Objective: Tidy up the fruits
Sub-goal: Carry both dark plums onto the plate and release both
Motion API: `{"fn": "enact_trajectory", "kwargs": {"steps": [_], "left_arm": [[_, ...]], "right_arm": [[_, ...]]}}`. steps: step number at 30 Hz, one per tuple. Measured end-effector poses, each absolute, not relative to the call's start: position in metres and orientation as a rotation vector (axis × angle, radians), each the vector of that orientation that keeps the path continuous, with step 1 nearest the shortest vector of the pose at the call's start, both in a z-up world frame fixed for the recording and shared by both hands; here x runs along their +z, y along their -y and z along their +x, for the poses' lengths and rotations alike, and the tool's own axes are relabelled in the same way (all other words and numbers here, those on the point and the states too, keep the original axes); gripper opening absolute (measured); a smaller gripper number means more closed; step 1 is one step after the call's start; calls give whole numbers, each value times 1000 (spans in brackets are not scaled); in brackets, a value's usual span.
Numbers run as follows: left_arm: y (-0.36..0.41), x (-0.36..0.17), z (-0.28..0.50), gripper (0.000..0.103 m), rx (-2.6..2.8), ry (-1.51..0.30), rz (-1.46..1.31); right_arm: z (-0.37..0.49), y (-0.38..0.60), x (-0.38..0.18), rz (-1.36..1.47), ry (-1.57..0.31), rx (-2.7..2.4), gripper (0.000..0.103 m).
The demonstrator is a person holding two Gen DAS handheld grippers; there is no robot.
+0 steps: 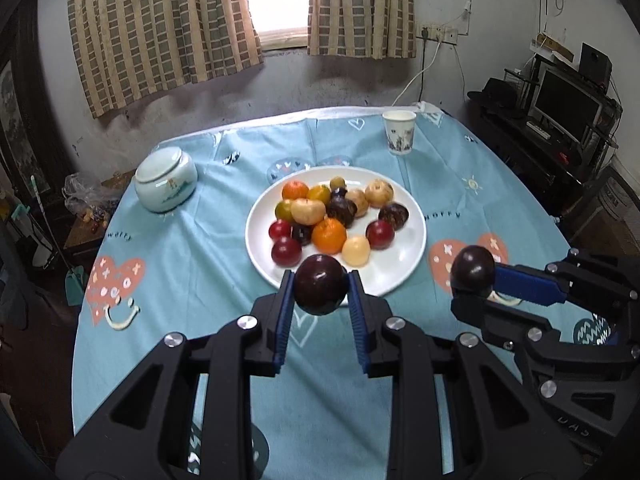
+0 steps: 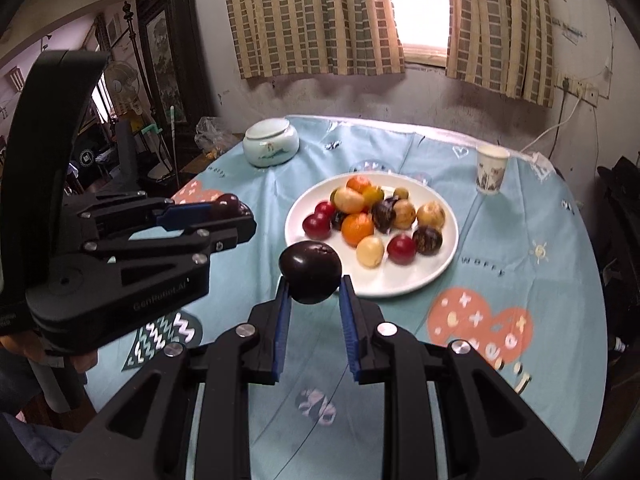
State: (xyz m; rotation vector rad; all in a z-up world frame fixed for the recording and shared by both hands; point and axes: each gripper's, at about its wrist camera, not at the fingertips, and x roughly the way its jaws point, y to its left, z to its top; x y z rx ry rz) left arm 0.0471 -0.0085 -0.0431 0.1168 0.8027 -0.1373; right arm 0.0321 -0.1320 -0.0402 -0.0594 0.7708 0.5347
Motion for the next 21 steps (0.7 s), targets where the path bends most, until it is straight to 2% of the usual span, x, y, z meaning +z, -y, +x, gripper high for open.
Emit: {"fn": "enact_trajectory", "kwargs": {"steps": [11,21], "left_arm": [[16,-30,116,27,-131,-770,115],[14,-69,171,27,-123,-844,105]], "right_arm": [[105,135,-17,-56,-711,512,24],[160,132,-49,-32,-770,502,24]]}}
